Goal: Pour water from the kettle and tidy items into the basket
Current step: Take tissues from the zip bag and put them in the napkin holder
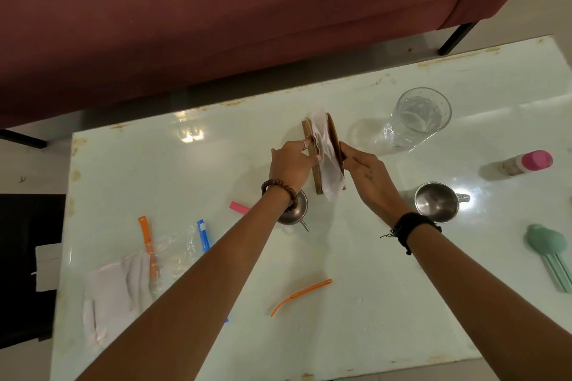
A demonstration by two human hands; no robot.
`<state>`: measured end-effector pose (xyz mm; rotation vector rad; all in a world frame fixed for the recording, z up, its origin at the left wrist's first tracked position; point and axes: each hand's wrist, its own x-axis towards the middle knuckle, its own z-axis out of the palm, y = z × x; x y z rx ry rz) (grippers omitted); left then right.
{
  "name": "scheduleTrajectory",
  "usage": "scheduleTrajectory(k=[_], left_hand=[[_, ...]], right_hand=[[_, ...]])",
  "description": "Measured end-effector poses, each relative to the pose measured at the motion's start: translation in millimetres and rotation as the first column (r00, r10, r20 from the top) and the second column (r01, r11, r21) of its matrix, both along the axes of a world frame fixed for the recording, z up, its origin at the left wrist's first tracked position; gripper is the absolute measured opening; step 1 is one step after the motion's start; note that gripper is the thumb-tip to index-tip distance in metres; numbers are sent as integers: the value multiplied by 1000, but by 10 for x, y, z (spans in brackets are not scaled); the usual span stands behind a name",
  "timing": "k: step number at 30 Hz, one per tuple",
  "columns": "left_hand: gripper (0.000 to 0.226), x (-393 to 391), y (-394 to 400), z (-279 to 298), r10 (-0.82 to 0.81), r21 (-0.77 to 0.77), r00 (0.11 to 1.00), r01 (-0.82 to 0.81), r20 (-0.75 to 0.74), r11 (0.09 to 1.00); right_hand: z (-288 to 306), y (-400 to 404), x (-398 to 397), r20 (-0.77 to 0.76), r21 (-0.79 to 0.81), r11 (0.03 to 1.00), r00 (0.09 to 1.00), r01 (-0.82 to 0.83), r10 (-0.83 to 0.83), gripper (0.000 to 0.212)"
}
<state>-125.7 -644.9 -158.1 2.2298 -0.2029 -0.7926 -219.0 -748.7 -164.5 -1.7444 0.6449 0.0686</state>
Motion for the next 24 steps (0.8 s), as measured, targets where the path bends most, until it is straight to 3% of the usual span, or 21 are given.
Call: scheduleTrajectory(k=[7, 9, 13, 16, 18, 20, 22, 24], left_hand=[[40, -77, 14, 0, -37, 32, 997, 34, 74, 999], [39, -152, 52, 40, 27, -39, 990, -22, 139, 999], [25, -321, 262, 143, 165, -208, 937, -103, 309, 973], [14, -539, 522, 212, 305, -304, 865, -189, 398, 934], [10, -771, 679, 201, 453, -363, 844, -342, 287, 867], [9, -1000, 748, 147, 608, -348, 794, -567, 12, 747], [12, -1147, 741, 71, 700, -204, 644, -764, -310, 612], [24, -1195, 672, 9, 702, -44, 454, -854, -548, 518]], right_hand=[[-39, 6, 11, -33, -96, 994, 999, -46, 43, 34], [-12, 38, -7, -32, -162, 986, 999, -24, 19, 43], [71, 200, -116, 110, -279, 956, 992, 94, -66, 42], [105, 369, -274, 182, -248, 953, 975, 172, -129, 34], [105, 497, -420, 173, -191, 956, 966, 222, -190, 26], [76, 625, -602, 119, -111, 947, 950, 302, -289, 20], [23, 716, -788, 42, -6, 901, 901, 433, -432, 16], [-52, 735, -935, -55, 76, 799, 803, 596, -593, 17]])
